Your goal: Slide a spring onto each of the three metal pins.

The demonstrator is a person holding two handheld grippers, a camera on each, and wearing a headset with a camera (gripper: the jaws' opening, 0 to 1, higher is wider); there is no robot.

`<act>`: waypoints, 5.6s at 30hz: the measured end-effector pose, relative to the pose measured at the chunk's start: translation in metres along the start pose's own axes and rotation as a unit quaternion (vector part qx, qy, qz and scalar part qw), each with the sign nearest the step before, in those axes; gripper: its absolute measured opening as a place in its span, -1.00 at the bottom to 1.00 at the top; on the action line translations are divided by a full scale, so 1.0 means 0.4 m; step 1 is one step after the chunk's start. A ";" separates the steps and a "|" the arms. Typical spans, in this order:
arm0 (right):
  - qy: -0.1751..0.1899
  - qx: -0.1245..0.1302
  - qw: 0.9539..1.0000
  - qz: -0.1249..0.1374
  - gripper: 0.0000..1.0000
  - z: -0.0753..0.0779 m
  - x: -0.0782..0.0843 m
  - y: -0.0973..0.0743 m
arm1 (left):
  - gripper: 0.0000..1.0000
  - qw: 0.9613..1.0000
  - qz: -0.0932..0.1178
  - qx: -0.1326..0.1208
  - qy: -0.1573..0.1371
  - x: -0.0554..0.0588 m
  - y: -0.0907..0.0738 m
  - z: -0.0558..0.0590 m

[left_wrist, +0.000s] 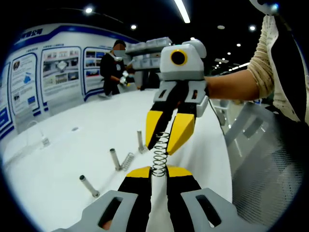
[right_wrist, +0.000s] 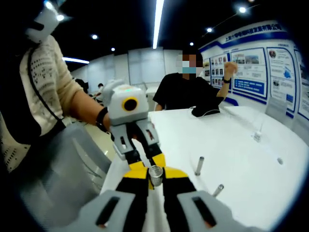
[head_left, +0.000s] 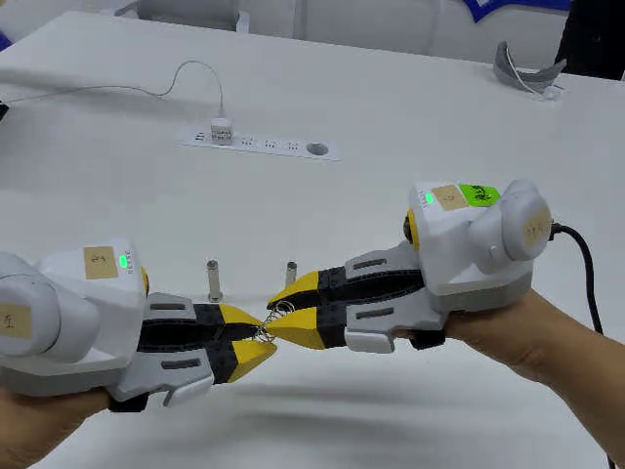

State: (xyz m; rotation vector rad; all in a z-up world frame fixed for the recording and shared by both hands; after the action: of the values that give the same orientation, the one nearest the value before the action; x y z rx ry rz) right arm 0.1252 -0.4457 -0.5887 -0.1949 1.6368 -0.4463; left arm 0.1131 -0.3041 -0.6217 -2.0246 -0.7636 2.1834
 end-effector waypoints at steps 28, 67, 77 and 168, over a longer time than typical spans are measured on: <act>-0.022 0.013 0.999 -0.027 -0.76 0.016 -0.026 0.073 | -0.77 0.998 0.012 -0.052 -0.014 0.034 -0.020 -0.025; -0.025 0.085 0.996 0.013 -0.76 0.124 -0.074 0.112 | 0.32 0.990 0.017 -0.118 -0.074 0.085 -0.072 -0.023; -0.015 0.108 0.994 0.012 -0.76 0.172 -0.080 0.151 | 0.43 0.989 0.022 -0.119 -0.079 0.082 -0.074 -0.020; 0.033 0.145 0.985 -0.083 -0.62 0.146 0.073 0.141 | 0.54 0.990 0.013 -0.116 -0.083 0.079 -0.075 -0.010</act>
State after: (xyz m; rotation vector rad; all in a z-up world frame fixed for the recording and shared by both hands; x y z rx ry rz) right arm 0.1867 -0.4158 -0.6414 -0.0986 1.6047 -0.8198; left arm 0.1045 -0.2650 -0.6387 -1.9773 -1.0629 2.4023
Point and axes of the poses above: the centre of the closed fingertips' face, and the gripper's own axes: y roughly forward along the fingers, z roughly to its right, x roughly out of its underside, the point moved 9 cm from there along -y, roughly backward along the fingers, and after that the axes turned 2 degrees about -z, right-handed, at the moved point
